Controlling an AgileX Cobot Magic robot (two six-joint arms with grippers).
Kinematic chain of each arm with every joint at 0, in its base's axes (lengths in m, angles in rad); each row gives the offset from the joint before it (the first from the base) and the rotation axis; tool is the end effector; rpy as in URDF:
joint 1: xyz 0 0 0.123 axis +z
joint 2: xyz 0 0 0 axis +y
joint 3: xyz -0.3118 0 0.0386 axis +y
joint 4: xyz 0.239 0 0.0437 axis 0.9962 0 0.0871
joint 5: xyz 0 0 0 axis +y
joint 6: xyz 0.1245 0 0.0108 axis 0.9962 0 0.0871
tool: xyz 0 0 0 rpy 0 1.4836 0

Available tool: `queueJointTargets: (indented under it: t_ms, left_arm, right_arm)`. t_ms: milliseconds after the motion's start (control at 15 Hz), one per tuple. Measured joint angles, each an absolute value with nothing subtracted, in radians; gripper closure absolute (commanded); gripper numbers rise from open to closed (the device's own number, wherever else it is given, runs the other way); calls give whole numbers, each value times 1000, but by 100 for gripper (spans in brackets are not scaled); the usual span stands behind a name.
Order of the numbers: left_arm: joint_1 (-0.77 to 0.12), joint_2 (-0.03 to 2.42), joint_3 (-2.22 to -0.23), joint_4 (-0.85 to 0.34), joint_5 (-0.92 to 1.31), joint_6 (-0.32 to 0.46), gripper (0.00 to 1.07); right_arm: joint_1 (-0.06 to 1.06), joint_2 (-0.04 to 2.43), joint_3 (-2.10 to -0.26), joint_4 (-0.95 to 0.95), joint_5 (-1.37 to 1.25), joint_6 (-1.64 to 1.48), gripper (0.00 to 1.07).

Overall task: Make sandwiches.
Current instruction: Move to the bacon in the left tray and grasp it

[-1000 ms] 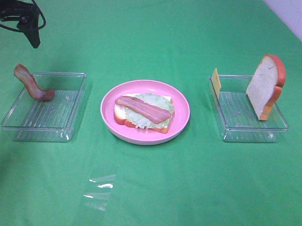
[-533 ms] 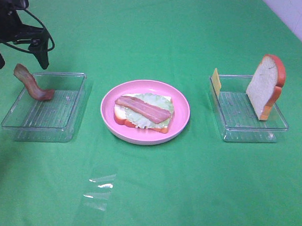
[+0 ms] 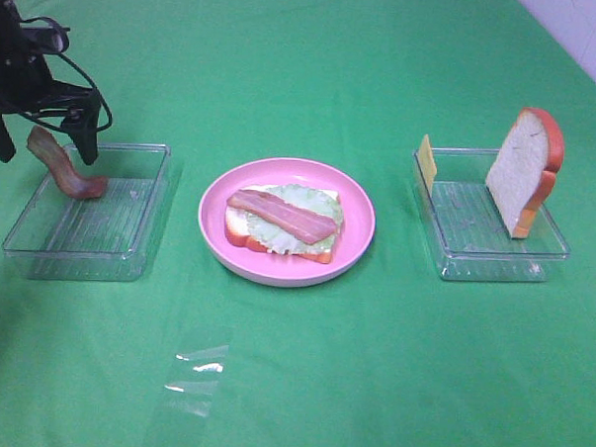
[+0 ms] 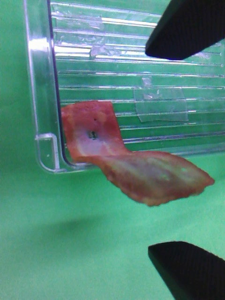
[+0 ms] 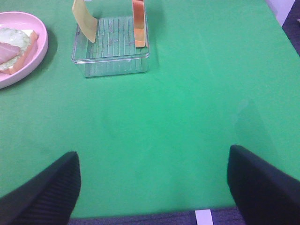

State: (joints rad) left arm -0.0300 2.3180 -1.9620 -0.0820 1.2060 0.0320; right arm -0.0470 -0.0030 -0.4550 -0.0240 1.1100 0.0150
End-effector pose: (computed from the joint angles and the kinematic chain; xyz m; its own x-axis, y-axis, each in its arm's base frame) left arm 0.4909 -0.0243 0.1591 -0.9947 0.0325 -0.0972 0.0400 0.9963 -0.0759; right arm -0.0115 -0.0021 0.2386 -0.5343 0.0295 -0.8448 0.0674 0.9977 -0.0078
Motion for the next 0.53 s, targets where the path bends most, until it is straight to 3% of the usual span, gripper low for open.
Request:
queueJointTargets:
  t_ms: [133, 200, 533]
  left_arm:
    - [-30, 2319, -1962, -80, 1200, 32, 49]
    - [-30, 2319, -1962, -78, 1197, 32, 55]
    - [-30, 2319, -1962, -70, 1196, 32, 57]
  right_arm:
    - [-47, -3, -455, -24, 1110, 15, 25]
    - [-47, -3, -455, -24, 1110, 15, 25]
    - [-47, -3, -455, -24, 1110, 15, 25]
